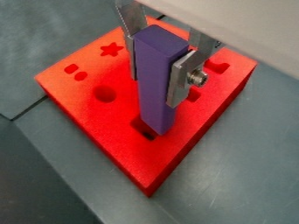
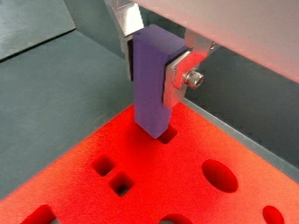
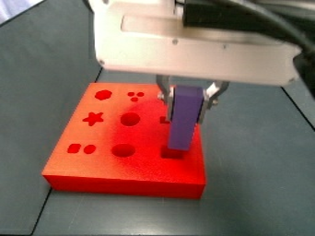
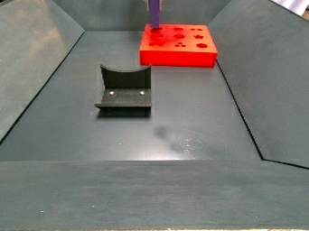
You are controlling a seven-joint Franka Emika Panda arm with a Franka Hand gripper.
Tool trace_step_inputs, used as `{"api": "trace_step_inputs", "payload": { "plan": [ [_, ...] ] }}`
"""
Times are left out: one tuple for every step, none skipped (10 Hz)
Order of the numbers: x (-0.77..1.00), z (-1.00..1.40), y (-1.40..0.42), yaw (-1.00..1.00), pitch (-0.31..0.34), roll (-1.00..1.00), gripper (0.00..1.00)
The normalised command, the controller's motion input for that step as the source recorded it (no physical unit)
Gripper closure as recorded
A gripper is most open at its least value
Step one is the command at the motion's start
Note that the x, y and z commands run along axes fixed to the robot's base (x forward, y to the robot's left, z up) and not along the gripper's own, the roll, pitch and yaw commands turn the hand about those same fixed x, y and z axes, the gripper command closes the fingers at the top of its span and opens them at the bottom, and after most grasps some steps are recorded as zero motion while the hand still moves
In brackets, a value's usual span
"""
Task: Pick up the rectangle object. Move up. Place the rectangle object on the fixture. Regrasp the rectangle object. Move to above the board. Insert the rectangle object.
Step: Insert the rectangle object.
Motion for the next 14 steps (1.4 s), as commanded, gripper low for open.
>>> {"api": "trace_step_inputs", "payload": {
  "plan": [
    [-0.08, -0.16, -0.21, 0.09, 0.000, 0.05, 1.00],
    [-0.19, -0.07, -0.15, 0.13, -0.021, 0.02, 1.00],
    [-0.15, -0.23, -0.20, 0.29, -0.100, 0.05, 1.00],
    [0.00, -0.33, -0.12, 0.30, -0.086, 0.10, 1.00],
    [0.01, -0.40, 0.00, 0.23, -0.057, 0.11, 1.00],
    [0.08, -0.47, 0.00, 0.09, -0.053, 0.11, 1.00],
    [0.09, -0.41, 0.00, 0.00, -0.011, 0.13, 1.00],
    [0.08, -0.40, 0.03, 0.00, -0.016, 0.12, 1.00],
    [0.14, -0.40, 0.00, 0.00, -0.004, 0.09, 1.00],
    [0.24, -0.42, 0.00, -0.05, 0.000, 0.10, 1.00],
    [0.13, -0.42, 0.03, -0.06, 0.000, 0.12, 1.00],
    [0.08, -0.47, 0.04, -0.06, -0.017, 0.17, 1.00],
    [0.05, -0.55, 0.00, -0.03, -0.066, 0.15, 1.00],
    [0.00, -0.73, 0.00, -0.02, -0.171, 0.13, 1.00]
  ]
}}
